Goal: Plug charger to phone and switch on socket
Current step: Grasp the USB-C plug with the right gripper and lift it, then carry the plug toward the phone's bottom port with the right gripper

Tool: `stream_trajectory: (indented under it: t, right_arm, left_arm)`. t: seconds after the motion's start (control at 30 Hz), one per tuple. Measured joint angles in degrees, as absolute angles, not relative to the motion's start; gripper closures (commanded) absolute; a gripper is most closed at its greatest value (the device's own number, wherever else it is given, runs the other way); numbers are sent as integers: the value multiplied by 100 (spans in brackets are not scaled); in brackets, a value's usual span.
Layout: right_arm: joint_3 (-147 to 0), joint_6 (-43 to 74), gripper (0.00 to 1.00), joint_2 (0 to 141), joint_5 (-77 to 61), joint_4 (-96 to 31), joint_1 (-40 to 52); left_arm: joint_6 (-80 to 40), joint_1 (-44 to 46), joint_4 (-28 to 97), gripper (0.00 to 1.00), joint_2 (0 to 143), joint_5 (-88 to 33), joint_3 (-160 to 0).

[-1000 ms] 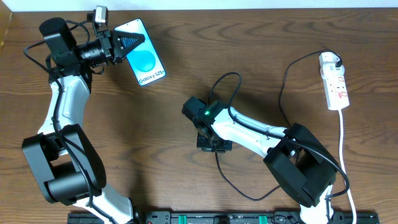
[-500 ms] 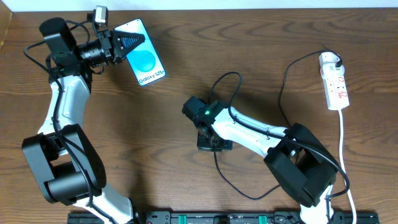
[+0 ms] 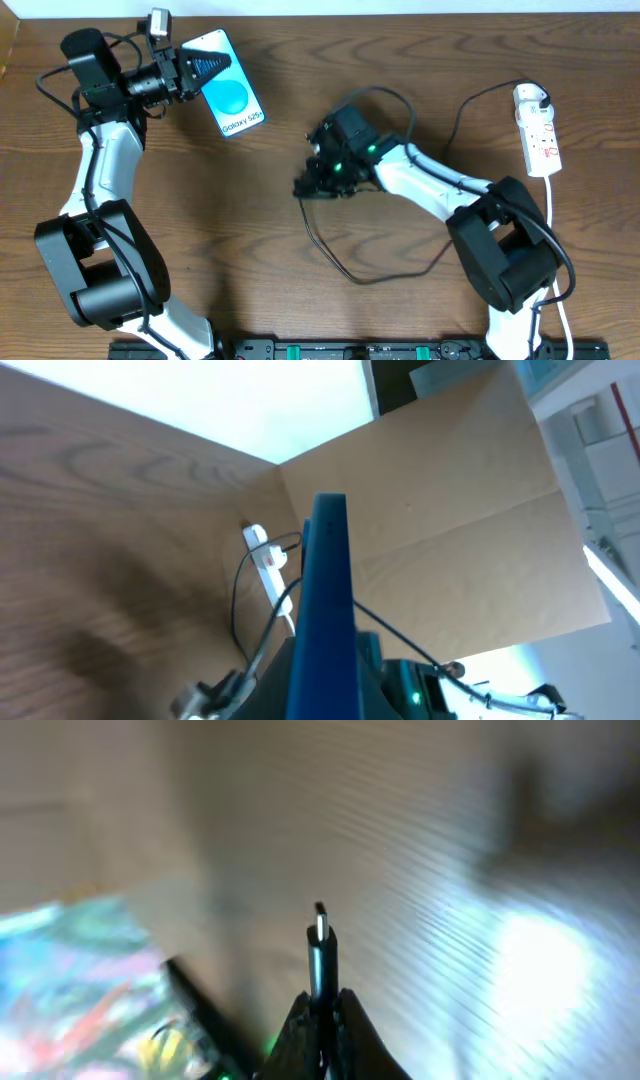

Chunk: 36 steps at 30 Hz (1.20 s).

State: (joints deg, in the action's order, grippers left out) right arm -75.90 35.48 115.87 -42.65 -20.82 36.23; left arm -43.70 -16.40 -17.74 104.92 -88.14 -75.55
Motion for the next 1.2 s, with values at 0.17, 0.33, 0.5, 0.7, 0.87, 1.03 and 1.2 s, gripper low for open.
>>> stream_trajectory:
  t: [0.17, 0.33, 0.5, 0.7, 0.87, 1.03, 1.2]
  right_arm:
    - [-7577, 3068, 99, 11587, -5179, -913, 3498]
    - [-7568, 2860, 99, 11587, -5986, 390, 3472]
    - [-7568, 2779, 99, 11587, -6545, 1103, 3435]
    - [-7568, 2786, 99, 11587, -6873, 1612, 3402]
    - [-7566, 3000, 99, 11587, -7013, 2211, 3317]
    - [-7566, 3417, 99, 11587, -7078, 2963, 3197]
    - [-7561, 4069, 99, 11587, -7181, 3924, 3168]
  left_arm:
    - [-4788, -1640, -2526, 93, 10492, -8689, -7542]
    - [-5614, -1640, -3850, 93, 10492, -8628, -7513]
    - [-6521, -1640, -4915, 93, 10492, -8626, -7509]
    - [-7078, -1640, -5186, 92, 10492, -8637, -7509]
    - [-7223, -1640, -5205, 92, 10492, -8672, -7509]
    - [-7227, -1640, -5207, 93, 10492, -8672, -7509]
    - [-7227, -1640, -5207, 92, 10492, -8667, -7509]
